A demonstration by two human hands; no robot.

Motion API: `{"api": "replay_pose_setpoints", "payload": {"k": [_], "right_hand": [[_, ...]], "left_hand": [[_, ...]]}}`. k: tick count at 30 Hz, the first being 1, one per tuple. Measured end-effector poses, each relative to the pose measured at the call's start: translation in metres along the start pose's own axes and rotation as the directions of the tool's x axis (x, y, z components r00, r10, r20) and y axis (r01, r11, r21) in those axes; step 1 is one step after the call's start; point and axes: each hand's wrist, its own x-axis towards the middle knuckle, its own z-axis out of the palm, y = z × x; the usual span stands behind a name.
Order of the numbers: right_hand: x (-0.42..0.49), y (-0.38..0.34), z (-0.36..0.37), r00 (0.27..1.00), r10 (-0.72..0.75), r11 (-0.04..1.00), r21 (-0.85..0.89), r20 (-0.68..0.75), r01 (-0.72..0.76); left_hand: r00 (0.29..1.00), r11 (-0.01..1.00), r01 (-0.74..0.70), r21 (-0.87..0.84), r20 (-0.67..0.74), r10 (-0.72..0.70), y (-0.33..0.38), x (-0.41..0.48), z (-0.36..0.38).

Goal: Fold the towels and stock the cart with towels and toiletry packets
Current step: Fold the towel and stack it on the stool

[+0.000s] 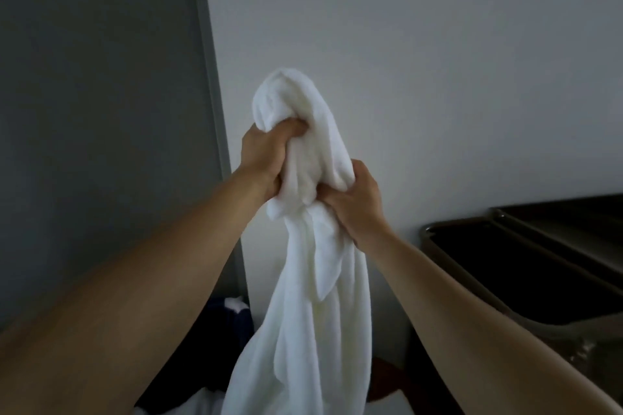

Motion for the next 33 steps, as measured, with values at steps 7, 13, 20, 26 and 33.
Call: {"api": "replay_pose_setpoints", "payload": {"k": [7,13,20,26,33], "right_hand": [[0.021,-0.042,-0.043,0.943,-0.229,0.940,-0.305,-0.241,0.150],[-0.013,0.007,-0.060,0.975,0.004,0.944,-0.321,-0.224,-0.078],[-0.032,0.080,-0.128,0.830,0.380,0.923,-0.106,0.408,-0.371],[-0.013,0.118,-0.155,0.883,0.411,0.899,0.057,0.225,-0.433],[0.008,0.131,-0.154,0.763,0.441,0.799,0.181,0.472,-0.574]], "left_hand": [[0.988,0.979,-0.027,-0.200,0.141,0.056,0.030,0.014,0.045],[0.949,0.998,-0.017,-0.053,0.312,0.033,-0.021,-0.003,0.060],[0.903,0.988,-0.046,0.145,0.430,-0.021,-0.097,-0.037,0.050],[0.857,0.991,0.060,0.119,0.503,-0.112,-0.115,-0.063,0.075],[0.816,0.973,0.015,0.232,0.559,-0.146,-0.105,-0.051,0.086]]}}
